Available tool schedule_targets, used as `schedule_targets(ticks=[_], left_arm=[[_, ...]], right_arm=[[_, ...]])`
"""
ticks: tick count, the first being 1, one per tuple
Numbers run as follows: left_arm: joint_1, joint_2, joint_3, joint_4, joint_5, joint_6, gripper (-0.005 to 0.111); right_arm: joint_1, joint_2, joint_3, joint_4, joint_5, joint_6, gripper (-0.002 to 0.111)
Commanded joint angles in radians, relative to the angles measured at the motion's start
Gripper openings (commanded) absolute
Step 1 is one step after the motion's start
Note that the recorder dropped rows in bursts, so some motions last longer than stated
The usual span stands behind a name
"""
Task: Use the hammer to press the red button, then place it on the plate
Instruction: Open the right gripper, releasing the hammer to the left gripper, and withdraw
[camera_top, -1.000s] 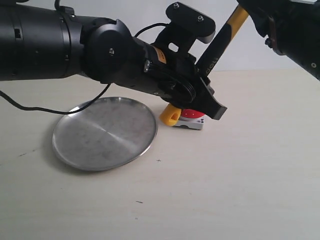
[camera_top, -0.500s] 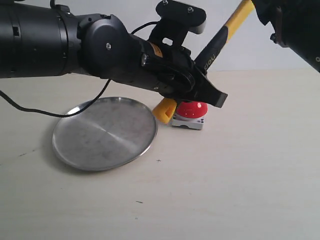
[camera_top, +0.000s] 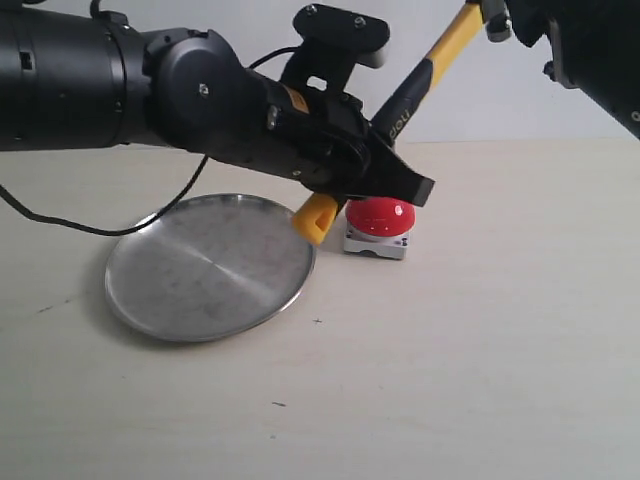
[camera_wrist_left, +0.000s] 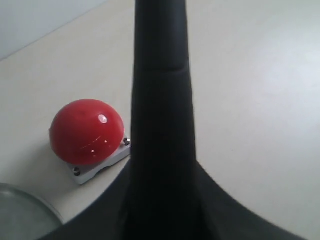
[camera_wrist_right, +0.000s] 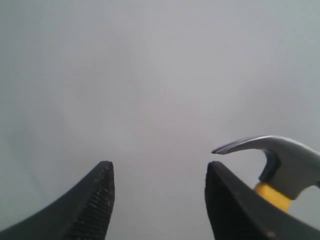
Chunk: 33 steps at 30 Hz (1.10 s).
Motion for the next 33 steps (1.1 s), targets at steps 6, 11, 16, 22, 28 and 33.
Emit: schedule_targets(ticks=[6, 11, 16, 22, 28, 33], left_arm=[[0.074, -0.047, -0.014, -0.011, 0.032, -0.030, 0.000], [0.076, -0.047, -0.014, 0.028, 0.091, -0.030, 0.000], [0.118, -0.078, -0.005, 0.043, 0.166, -0.051, 0.000], [0.155, -0.205, 0.196, 0.095, 0.092, -0.052, 0.000], [0.155, -0.240, 0.333, 0.087, -0.082, -0.052, 0.000], [0.155, -0.174, 0.341, 0.068, -0.097, -0.052, 0.000]], right_arm=[[-0.002, -0.008, -0.010, 0.021, -0.018, -0.096, 0.054], [-0.002, -0.008, -0.010, 0.024, -0.018, -0.099, 0.054], [-0.002, -0.008, -0.010, 0.024, -0.018, -0.107, 0.054], [-0.002, -0.008, -0.010, 0.024, -0.018, -0.107, 0.054], [-0.002, -0.008, -0.010, 0.013, -0.015, -0.107, 0.054], [-0.002, -0.008, -0.010, 0.013, -0.015, -0.107, 0.054]])
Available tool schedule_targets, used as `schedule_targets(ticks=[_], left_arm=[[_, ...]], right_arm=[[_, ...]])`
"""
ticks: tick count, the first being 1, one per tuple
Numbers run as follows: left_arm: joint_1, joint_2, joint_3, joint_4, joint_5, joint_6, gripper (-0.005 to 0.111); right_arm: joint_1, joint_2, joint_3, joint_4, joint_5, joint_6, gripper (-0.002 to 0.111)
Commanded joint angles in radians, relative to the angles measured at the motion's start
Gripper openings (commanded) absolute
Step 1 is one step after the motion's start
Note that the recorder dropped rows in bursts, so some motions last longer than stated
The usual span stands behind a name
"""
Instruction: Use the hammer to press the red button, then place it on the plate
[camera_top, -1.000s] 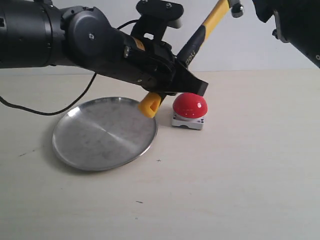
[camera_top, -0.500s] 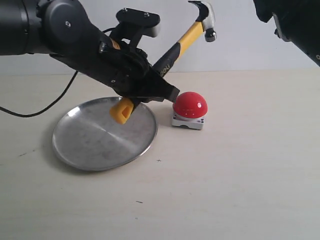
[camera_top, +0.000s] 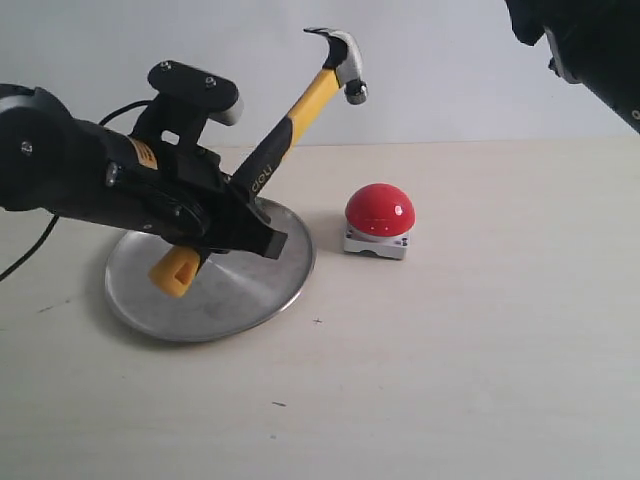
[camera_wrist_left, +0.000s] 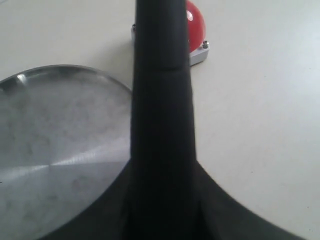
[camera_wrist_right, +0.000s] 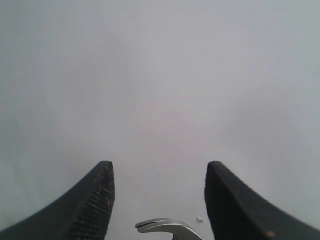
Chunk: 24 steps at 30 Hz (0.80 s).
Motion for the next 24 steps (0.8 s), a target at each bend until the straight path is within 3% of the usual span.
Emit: schedule_targets(ticks=[1, 9, 19, 24], left_arm=[[0.002, 0.052, -0.002, -0.030, -0.123, -0.004, 0.000], [-0.002, 0.166, -0.004, -0.052, -0.222, -0.006, 0.000], [-0.069, 0.274, -0.110, -0.052, -0.213, -0.006, 0.000], [-0.071, 0.293, -0.118, -0.041, -0.195, 0.001, 0.000]], right_arm=[[-0.002, -0.008, -0.008, -0.007, -0.010, -0.009, 0.054], [-0.002, -0.008, -0.008, -0.007, -0.015, -0.046, 0.054], [-0.002, -0.008, -0.008, -0.007, -0.022, -0.073, 0.054], [-0.002, -0.008, -0.008, -0.007, -0.022, -0.073, 0.054]])
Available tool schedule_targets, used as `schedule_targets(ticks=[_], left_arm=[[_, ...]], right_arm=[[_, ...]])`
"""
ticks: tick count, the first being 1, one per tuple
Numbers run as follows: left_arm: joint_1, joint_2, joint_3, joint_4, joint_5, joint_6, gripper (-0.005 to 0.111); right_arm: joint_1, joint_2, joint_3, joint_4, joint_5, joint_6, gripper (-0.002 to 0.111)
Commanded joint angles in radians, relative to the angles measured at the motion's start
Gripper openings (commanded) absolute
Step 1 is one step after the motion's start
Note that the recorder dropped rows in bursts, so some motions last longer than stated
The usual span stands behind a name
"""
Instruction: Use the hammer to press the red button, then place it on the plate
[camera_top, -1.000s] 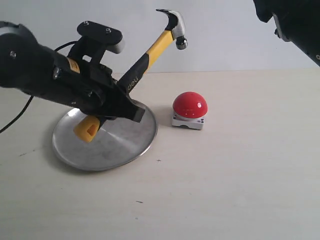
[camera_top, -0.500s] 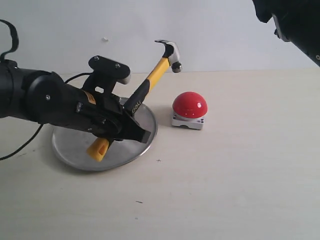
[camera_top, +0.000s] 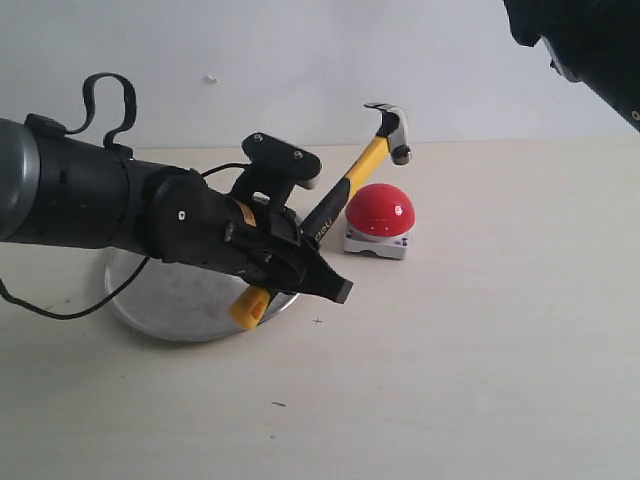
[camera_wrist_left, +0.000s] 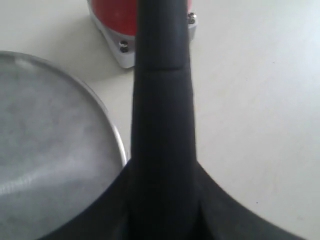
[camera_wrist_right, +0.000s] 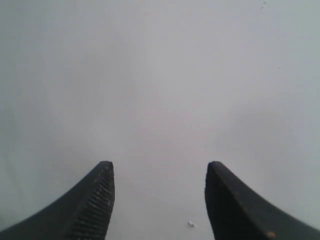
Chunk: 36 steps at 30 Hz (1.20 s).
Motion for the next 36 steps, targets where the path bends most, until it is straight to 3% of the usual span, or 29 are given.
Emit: schedule_targets(ticks=[1, 29, 36], left_arm=[[0.002, -0.003, -0.017, 0.001, -0.061, 0.003, 0.000], [0.002, 0.039, -0.017, -0.003, -0.059, -0.001, 0.000], [0.002, -0.038, -0.017, -0.003, -0.025, -0.001, 0.000]], right_arm=[[-0.002, -0.008, -0.008, -0.007, -0.012, -0.010, 0.054], [-0.002, -0.008, -0.008, -0.007, -0.014, -0.010, 0.054], [-0.002, -0.008, -0.008, -0.005, -0.016, -0.010, 0.054]])
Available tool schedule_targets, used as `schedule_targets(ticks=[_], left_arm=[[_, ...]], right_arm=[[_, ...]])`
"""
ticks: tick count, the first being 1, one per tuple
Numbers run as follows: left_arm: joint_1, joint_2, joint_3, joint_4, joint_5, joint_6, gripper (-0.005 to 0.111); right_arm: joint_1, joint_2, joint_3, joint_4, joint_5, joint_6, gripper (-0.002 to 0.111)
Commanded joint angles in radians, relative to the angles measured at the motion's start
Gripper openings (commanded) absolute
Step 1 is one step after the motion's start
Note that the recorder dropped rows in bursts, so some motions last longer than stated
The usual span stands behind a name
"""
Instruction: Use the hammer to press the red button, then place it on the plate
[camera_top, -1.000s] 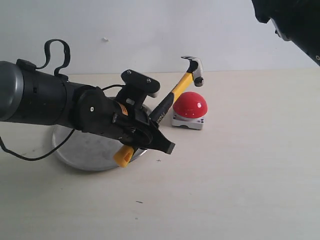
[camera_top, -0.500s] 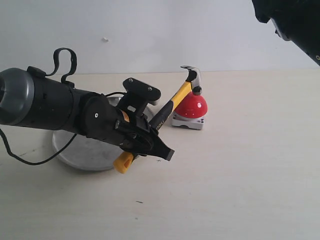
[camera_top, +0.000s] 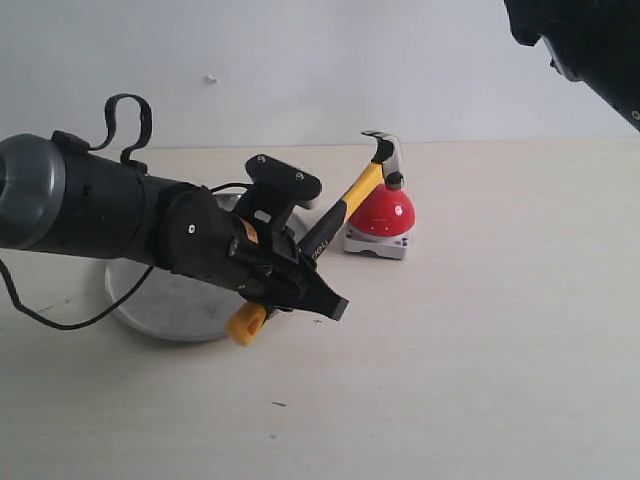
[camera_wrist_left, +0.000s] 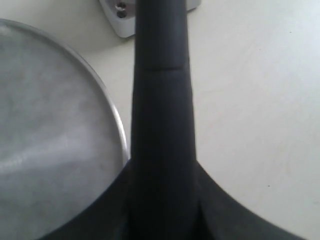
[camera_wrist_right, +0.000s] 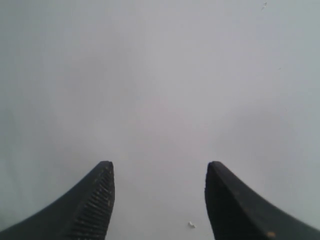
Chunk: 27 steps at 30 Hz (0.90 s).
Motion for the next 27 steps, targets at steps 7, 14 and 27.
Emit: schedule_targets(ticks=[7, 14, 27], left_arm=[[0.002, -0.289, -0.014, 0.013, -0.013, -0.004, 0.000], [0.002, -0.557, -0.014, 0.013, -0.004, -0.004, 0.000], [0.002, -0.730, -0.008, 0.013, 0.036, 0.001, 0.000]], right_arm=[[-0.002, -0.008, -0.008, -0.005, -0.014, -0.010, 0.054], [-0.002, -0.008, -0.008, -0.005, -0.014, -0.010, 0.054], [-0.002, -0.008, -0.008, -0.005, -0.014, -0.008, 0.054]])
